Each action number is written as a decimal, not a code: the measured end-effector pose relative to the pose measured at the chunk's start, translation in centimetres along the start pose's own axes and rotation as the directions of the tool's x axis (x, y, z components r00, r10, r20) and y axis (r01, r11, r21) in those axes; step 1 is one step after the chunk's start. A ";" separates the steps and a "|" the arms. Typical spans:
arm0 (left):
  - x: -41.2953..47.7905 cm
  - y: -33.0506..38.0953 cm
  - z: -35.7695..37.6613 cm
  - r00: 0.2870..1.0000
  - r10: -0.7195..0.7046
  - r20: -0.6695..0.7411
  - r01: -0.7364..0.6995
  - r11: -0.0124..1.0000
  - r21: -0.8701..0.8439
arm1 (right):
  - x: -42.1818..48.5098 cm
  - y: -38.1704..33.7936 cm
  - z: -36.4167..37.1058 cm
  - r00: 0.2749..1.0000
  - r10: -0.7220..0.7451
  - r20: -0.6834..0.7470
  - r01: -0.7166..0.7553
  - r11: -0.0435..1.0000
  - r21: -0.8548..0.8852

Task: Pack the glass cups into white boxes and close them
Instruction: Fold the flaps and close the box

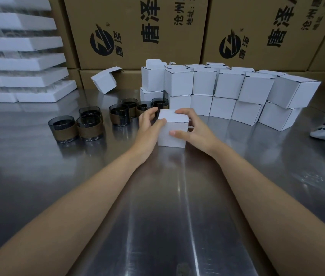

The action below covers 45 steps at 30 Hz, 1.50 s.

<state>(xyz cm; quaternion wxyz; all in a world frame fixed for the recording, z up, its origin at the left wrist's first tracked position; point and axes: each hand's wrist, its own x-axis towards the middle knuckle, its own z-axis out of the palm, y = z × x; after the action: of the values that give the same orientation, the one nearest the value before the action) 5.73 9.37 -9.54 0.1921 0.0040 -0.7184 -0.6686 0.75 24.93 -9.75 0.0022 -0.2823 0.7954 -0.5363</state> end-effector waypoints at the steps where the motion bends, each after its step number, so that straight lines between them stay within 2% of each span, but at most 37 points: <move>1: 0.1 -0.1 0.0 1.000 -0.017 -0.018 0.016 1.000 -0.003 | 0.1 0.3 -0.2 0.996 -0.005 -0.086 0.004 1.000 -0.010; 4: 0.4 -0.4 -0.2 0.999 -0.044 -0.031 0.044 0.999 -0.016 | 0.6 1.5 -2.0 0.937 0.020 -0.347 -0.067 0.990 -0.124; 8: 0.5 -0.6 -0.2 0.998 -0.054 -0.021 0.054 0.998 0.011 | 0.7 3.0 -4.4 0.875 0.108 -0.472 -0.237 0.946 -0.223; 9: 0.6 -0.6 -0.2 0.998 -0.054 -0.017 0.055 0.998 0.022 | 0.6 2.8 -4.5 0.853 0.047 -0.520 -0.224 0.933 -0.283; 11: 0.7 -0.8 -0.2 0.998 -0.062 -0.010 0.062 0.997 0.038 | 0.5 2.0 -4.1 0.767 -0.255 -0.589 -0.058 0.887 -0.459; 12: 0.7 -0.8 -0.2 0.998 -0.069 -0.009 0.069 0.997 0.043 | 0.5 1.5 -3.8 0.711 -0.392 -0.583 0.042 0.852 -0.522; 13: 0.8 -0.9 -0.2 0.997 -0.074 -0.010 0.074 0.996 0.047 | 0.5 1.1 -3.3 0.689 -0.468 -0.554 0.114 0.824 -0.554; 14: 0.9 -1.0 -0.2 0.997 -0.075 -0.012 0.076 0.996 0.048 | 0.4 0.8 -2.7 0.714 -0.481 -0.509 0.148 0.814 -0.561; 15: 1.0 -1.0 -0.2 0.997 -0.075 -0.014 0.076 0.996 0.048 | 0.4 0.7 -2.1 0.774 -0.433 -0.461 0.128 0.821 -0.557; 17: 1.1 -1.1 -0.2 0.997 -0.073 -0.013 0.074 0.996 0.055 | 0.5 1.4 -1.3 0.909 -0.228 -0.349 -0.017 0.817 -0.577; 19: 1.1 -1.2 -0.2 0.997 -0.071 -0.006 0.071 0.995 0.066 | 0.7 2.1 -1.3 0.954 -0.065 -0.291 -0.123 0.805 -0.581; 24: 0.9 -1.1 -0.2 0.997 -0.078 0.010 0.077 0.993 0.086 | 1.1 2.4 -2.4 0.911 0.061 -0.407 -0.257 0.857 -0.446; 32: 0.9 -1.1 -0.1 0.997 -0.077 0.031 0.074 0.992 0.098 | 1.4 3.1 -2.9 0.849 0.205 -0.488 -0.423 0.816 -0.393; 35: 0.9 -1.2 -0.1 0.997 -0.071 0.030 0.067 0.991 0.119 | 1.3 2.9 -2.8 0.852 0.202 -0.484 -0.427 0.801 -0.418; 38: 0.9 -1.2 -0.1 0.998 -0.057 0.013 0.055 0.990 0.132 | 1.2 2.1 -2.1 0.897 0.149 -0.417 -0.401 0.673 -0.622; 39: 0.9 -1.2 -0.1 0.998 -0.056 0.008 0.054 0.990 0.134 | 1.2 1.6 -1.6 0.912 0.110 -0.395 -0.367 0.649 -0.667; 43: 0.9 -1.3 0.0 0.999 -0.047 -0.002 0.047 0.990 0.131 | 0.6 -1.1 1.8 0.938 -0.104 -0.330 -0.179 0.671 -0.720; 45: 0.8 -1.2 -0.1 0.999 -0.044 -0.004 0.045 0.994 0.098 | -0.1 -2.2 4.3 0.951 -0.193 -0.241 -0.057 0.658 -0.751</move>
<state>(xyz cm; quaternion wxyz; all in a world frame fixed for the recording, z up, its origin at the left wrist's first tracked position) 4.70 8.98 -10.46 0.1773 0.0300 -0.7500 -0.6365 3.14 20.75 -9.70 -0.2550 -0.2032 0.9246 -0.1968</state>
